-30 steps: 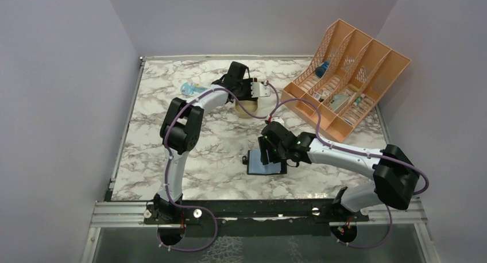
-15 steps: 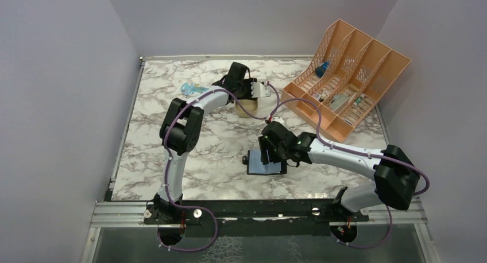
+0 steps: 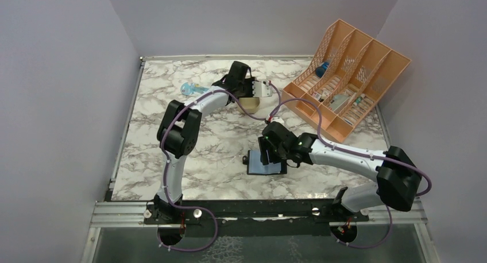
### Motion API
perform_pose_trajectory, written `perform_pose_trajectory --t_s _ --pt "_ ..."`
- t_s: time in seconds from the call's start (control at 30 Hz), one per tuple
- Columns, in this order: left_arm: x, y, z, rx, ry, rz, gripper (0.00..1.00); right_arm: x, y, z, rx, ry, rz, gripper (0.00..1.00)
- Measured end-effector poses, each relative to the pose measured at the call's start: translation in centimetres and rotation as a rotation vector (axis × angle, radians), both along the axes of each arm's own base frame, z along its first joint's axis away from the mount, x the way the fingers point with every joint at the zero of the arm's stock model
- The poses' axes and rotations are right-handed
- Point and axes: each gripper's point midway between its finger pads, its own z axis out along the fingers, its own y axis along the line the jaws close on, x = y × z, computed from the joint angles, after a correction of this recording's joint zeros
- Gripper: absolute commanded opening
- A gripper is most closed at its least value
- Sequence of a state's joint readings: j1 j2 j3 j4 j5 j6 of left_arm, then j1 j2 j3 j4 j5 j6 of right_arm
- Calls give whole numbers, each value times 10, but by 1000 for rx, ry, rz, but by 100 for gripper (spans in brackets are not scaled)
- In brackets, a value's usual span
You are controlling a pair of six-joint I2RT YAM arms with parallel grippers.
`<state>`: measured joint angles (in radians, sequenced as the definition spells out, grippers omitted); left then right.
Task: Put the credit cards into the card holder
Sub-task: Pick up the credit card from the storage box.
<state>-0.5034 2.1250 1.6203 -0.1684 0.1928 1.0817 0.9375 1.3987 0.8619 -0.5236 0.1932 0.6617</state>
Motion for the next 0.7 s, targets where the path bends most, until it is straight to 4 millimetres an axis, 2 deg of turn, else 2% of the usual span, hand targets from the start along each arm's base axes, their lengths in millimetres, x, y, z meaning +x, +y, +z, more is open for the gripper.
perform_pose_trajectory --t_s 0.43,0.7 --pt "-18 -1 34 -72 4 17 0 -3 -2 8 30 -19 4 60" --pt "-37 -12 66 -312 151 146 0 -7 -6 14 59 -28 -12 50"
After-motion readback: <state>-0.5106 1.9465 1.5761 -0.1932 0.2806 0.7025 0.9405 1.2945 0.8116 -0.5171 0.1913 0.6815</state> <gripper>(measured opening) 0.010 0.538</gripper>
